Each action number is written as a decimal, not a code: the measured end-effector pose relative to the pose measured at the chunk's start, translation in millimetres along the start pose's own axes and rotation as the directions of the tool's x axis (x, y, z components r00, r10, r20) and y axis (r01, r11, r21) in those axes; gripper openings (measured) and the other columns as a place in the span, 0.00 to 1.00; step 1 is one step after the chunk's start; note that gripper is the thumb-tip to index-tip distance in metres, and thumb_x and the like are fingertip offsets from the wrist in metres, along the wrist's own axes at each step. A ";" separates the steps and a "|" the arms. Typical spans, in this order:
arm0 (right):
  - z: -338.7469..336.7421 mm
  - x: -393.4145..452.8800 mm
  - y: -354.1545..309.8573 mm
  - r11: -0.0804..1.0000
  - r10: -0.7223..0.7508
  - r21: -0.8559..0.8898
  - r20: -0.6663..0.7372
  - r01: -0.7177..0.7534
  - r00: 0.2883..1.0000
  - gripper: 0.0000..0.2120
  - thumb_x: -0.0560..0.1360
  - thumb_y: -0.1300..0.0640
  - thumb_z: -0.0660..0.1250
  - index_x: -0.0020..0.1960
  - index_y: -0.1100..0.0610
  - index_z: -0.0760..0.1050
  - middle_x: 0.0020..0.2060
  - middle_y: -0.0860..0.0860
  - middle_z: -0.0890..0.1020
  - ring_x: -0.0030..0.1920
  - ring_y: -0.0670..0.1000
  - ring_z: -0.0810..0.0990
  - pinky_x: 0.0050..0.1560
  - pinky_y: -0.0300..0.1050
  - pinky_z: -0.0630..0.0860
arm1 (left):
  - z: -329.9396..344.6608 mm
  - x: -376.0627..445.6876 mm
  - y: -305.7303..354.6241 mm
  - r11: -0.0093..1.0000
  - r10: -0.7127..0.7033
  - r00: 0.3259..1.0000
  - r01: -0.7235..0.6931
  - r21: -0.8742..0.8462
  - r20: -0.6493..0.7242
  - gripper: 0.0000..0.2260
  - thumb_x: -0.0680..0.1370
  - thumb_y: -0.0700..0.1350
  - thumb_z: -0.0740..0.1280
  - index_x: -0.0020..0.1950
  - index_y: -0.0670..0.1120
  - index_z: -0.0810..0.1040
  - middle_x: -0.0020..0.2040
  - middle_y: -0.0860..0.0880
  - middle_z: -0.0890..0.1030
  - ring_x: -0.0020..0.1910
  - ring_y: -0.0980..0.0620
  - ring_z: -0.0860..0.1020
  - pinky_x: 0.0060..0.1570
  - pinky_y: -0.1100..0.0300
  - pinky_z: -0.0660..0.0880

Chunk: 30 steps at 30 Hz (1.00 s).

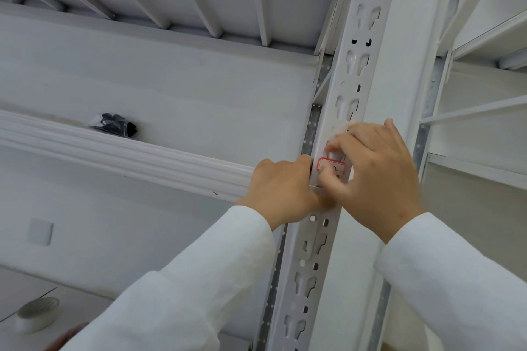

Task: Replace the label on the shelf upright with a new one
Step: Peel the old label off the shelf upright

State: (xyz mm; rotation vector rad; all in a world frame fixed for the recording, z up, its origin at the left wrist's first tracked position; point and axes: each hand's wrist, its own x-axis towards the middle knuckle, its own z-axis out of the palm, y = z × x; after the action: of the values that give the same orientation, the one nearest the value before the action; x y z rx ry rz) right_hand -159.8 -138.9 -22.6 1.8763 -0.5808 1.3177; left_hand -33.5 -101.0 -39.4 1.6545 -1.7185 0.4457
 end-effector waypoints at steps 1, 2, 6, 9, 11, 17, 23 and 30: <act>-0.8 -1.8 -0.7 1.000 -0.001 -0.002 0.013 0.001 1.000 0.12 0.68 0.50 0.61 0.41 0.57 0.78 0.41 0.53 0.79 0.51 0.57 0.78 0.66 0.58 0.62 | 0.2 0.2 -0.3 1.000 0.003 1.000 -0.003 0.004 -0.006 0.17 0.73 0.61 0.62 0.45 0.49 0.64 0.34 0.55 0.72 0.35 0.51 0.70 0.44 0.56 0.60; -0.3 -4.0 -1.9 1.000 0.001 -0.006 0.029 -0.001 1.000 0.13 0.68 0.48 0.61 0.42 0.56 0.78 0.43 0.53 0.80 0.54 0.57 0.77 0.67 0.58 0.62 | 0.1 0.5 -0.6 1.000 0.005 1.000 -0.005 0.006 -0.013 0.16 0.73 0.60 0.63 0.45 0.49 0.64 0.34 0.55 0.72 0.35 0.50 0.70 0.44 0.56 0.60; 4.2 -9.3 -6.3 0.999 0.031 -0.013 0.050 -0.031 0.998 0.10 0.68 0.48 0.64 0.43 0.54 0.77 0.47 0.52 0.79 0.60 0.55 0.75 0.67 0.64 0.61 | 0.3 0.5 -1.3 1.000 0.015 0.999 -0.015 -0.003 -0.033 0.15 0.73 0.57 0.64 0.44 0.48 0.63 0.33 0.55 0.70 0.34 0.50 0.69 0.44 0.56 0.59; 6.4 -9.7 -8.0 0.998 0.052 -0.039 0.033 -0.051 0.998 0.07 0.69 0.50 0.65 0.40 0.54 0.77 0.47 0.53 0.79 0.60 0.56 0.74 0.66 0.66 0.60 | 1.4 0.6 -2.0 1.000 0.023 0.999 -0.024 -0.005 -0.027 0.15 0.72 0.57 0.64 0.42 0.49 0.63 0.33 0.55 0.71 0.34 0.51 0.69 0.43 0.56 0.59; 7.7 -10.0 -9.8 0.996 0.063 -0.062 0.026 -0.062 0.998 0.07 0.69 0.51 0.65 0.38 0.54 0.77 0.47 0.53 0.79 0.60 0.56 0.75 0.66 0.67 0.60 | 1.4 1.1 -2.3 1.000 0.028 0.999 -0.028 -0.005 -0.022 0.14 0.72 0.56 0.64 0.40 0.50 0.61 0.33 0.54 0.71 0.33 0.52 0.69 0.43 0.56 0.59; 13.5 -10.7 -13.0 0.993 0.097 -0.072 -0.004 -0.097 0.995 0.09 0.68 0.54 0.63 0.33 0.56 0.77 0.49 0.55 0.79 0.57 0.53 0.69 0.65 0.70 0.59 | 2.1 1.9 -1.9 0.999 0.031 0.999 -0.031 0.010 -0.028 0.14 0.72 0.55 0.63 0.39 0.50 0.60 0.33 0.54 0.71 0.33 0.51 0.69 0.44 0.56 0.60; 20.3 -9.0 -14.6 0.992 0.086 -0.090 -0.026 -0.088 0.996 0.10 0.69 0.57 0.62 0.34 0.61 0.78 0.49 0.56 0.78 0.53 0.54 0.65 0.62 0.71 0.61 | 2.1 1.1 -1.8 0.999 0.030 0.999 -0.029 0.018 -0.033 0.17 0.73 0.52 0.63 0.34 0.52 0.55 0.32 0.54 0.70 0.29 0.56 0.66 0.43 0.56 0.59; 21.0 -10.5 -10.2 0.997 -0.006 0.082 -0.105 0.014 0.994 0.10 0.71 0.60 0.59 0.36 0.63 0.75 0.48 0.59 0.79 0.54 0.55 0.67 0.58 0.45 0.68 | 2.6 1.1 -4.2 1.000 0.020 1.000 -0.020 0.008 -0.021 0.15 0.72 0.56 0.64 0.43 0.48 0.63 0.32 0.54 0.70 0.32 0.52 0.68 0.44 0.55 0.60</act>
State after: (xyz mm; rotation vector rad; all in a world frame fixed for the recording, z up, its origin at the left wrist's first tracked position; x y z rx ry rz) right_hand -143.9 -149.9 -39.5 1.8609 -0.4687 1.4437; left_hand -30.0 -104.2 -41.4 1.6334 -1.7212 0.4785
